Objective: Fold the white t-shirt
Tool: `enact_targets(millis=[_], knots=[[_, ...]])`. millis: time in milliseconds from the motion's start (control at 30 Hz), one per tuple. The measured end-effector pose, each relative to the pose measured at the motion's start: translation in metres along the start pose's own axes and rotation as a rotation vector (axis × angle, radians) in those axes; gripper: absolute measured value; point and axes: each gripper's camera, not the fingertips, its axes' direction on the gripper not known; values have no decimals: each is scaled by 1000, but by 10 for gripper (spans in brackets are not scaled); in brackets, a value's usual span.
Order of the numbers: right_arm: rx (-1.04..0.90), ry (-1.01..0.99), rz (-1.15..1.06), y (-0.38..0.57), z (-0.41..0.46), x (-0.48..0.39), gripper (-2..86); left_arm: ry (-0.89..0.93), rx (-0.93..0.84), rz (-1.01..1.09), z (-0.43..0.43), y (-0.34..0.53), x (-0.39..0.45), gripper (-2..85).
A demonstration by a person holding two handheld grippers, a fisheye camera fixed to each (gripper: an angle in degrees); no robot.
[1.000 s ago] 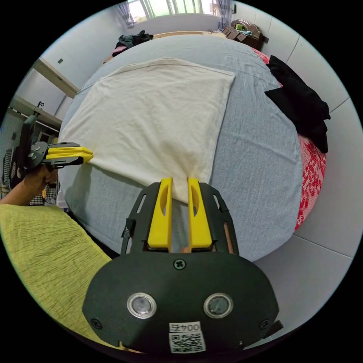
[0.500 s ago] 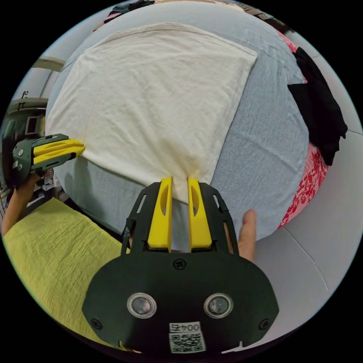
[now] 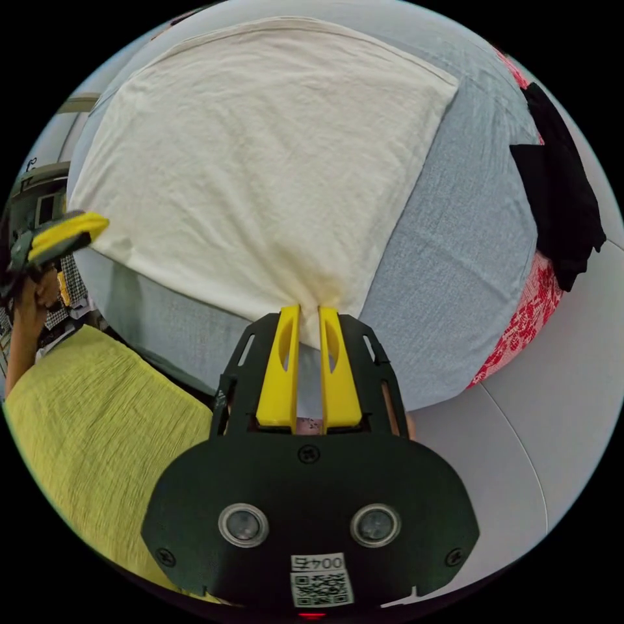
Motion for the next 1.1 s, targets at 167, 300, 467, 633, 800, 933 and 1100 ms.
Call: enact_targets(millis=[167,300,467,633,800,933,1100], knots=[[-41,-17,59,-21,-5,2,59,-10,130,-68,-50,-23,-67,9],[-48,5,77,-30,-7,-2,59,23,187,-83,-66,-62,-108,5],[-71,-26,110,-44,-10,0,62,-35,210,2,-63,-118,-119,3],[-109,-86,181,-56,-11,8,61,-76,220,-2,-58,-160,-143,3],[-138,-99,206,-66,-12,9,62,-19,168,5,-46,-181,-174,5],[-153,-95,207,-72,-13,6,63,-23,198,-51,-60,-178,-179,3],[-130,-90,226,-70,-14,1,63,63,283,130,-68,-194,-128,2]])
